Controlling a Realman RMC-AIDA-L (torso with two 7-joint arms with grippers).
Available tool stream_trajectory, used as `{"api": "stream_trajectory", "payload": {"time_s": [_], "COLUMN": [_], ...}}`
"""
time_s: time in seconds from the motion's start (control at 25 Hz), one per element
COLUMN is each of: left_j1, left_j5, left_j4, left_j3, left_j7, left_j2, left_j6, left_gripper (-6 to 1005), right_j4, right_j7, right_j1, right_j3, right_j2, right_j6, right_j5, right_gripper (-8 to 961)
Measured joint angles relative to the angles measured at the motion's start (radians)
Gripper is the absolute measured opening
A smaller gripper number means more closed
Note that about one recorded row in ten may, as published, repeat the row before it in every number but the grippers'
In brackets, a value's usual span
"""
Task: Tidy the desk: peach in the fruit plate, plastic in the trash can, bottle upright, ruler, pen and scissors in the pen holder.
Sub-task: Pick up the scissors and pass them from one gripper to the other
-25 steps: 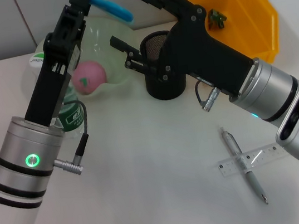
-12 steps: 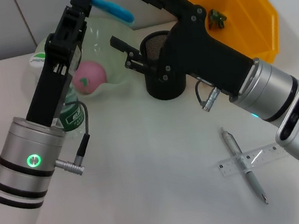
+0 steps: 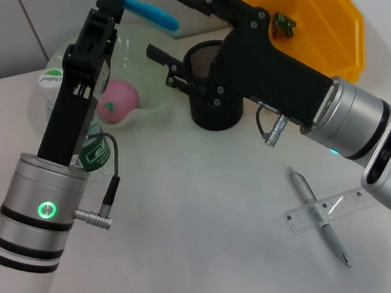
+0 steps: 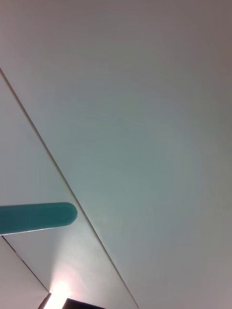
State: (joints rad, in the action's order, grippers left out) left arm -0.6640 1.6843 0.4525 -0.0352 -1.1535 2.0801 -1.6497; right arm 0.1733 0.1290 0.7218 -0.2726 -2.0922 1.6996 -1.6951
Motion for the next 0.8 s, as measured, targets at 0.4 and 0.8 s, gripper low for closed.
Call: {"api": "stream_trajectory", "payload": {"time_s": [0.4,0.8], "left_j1": [-0.003,-0.008], "left_j5": [0.002,0.001], "left_j4": [0.002,0.006], "left_j3": [0.0,0.0], "left_j7": [0.0,0.0], "left_j2": [0.0,0.0], "left_j6": [0.003,0.012], "left_gripper": [330,335], "right_j4": [-0.004,-0.007], "right_j7": [0.0,0.003], "right_j1": [0.001,0.009], "right_j3": [0.001,0.001], "right_j2": [0.0,0.0], "right_j6": [-0.002,-0.014], "right_j5": [0.0,0.002], "right_gripper": [461,398]}}
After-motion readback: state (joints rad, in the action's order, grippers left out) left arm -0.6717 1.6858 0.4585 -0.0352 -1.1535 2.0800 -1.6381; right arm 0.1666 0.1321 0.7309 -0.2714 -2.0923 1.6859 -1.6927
